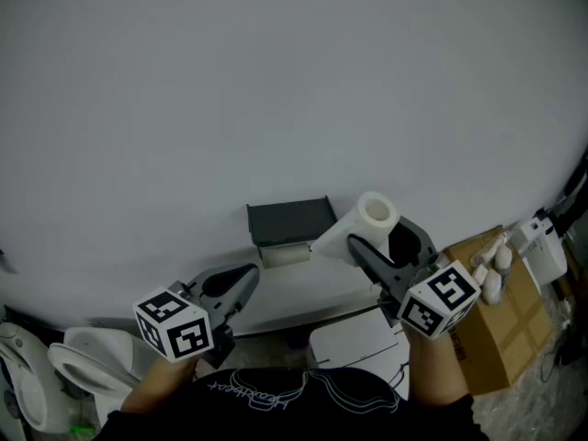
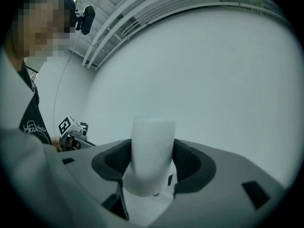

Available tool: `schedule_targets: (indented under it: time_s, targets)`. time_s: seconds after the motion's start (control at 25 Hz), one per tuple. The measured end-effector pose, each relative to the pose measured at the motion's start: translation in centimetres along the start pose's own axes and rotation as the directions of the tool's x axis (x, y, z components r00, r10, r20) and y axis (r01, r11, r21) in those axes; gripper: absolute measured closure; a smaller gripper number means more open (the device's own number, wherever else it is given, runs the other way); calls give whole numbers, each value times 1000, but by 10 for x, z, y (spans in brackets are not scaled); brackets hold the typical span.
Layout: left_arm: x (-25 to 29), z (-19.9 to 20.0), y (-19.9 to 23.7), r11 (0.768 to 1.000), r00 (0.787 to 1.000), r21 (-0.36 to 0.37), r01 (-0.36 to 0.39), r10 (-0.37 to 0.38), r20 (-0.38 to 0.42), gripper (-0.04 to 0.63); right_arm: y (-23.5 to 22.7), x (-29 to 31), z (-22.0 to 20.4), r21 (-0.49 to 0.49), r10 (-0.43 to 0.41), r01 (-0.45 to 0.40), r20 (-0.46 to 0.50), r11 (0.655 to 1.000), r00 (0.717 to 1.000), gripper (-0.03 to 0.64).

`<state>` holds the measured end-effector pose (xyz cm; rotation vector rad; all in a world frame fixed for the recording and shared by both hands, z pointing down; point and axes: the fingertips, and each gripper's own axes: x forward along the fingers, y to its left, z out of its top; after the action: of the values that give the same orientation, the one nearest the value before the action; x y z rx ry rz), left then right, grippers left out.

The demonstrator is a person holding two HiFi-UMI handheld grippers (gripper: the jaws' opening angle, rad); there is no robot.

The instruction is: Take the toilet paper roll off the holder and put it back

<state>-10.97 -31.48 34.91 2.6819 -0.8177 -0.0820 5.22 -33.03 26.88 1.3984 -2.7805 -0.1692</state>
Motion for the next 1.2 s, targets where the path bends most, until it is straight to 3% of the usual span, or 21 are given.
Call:
schedule_targets:
  time_s: [0.52, 1.2]
  targets:
    - [-7, 4, 34, 1000, 1000, -16, -12, 13, 12, 591, 6, 63, 7, -31, 51, -51, -13, 998, 999, 344]
    - [-9, 4, 51, 999, 998, -19, -46, 47, 40, 591, -12, 112, -38, -32, 49, -53, -118, 998, 992, 343]
